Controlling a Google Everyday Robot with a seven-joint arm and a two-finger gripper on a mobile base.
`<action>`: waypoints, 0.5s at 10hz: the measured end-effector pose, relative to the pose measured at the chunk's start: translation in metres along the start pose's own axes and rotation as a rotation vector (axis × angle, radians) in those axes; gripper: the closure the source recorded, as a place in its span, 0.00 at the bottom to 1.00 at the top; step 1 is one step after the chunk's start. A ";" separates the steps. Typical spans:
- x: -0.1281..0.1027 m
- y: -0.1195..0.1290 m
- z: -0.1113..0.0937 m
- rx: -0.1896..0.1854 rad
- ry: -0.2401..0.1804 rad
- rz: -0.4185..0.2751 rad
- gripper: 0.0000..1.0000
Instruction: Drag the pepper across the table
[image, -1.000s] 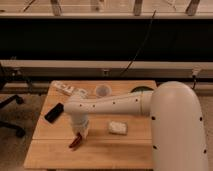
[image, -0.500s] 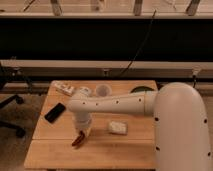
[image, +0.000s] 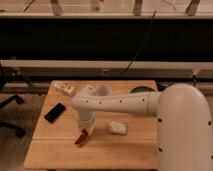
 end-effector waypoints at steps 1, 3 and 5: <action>0.004 0.003 -0.001 0.001 -0.002 0.005 1.00; 0.017 0.011 -0.005 0.005 -0.004 0.021 1.00; 0.024 0.016 -0.007 0.006 -0.006 0.030 1.00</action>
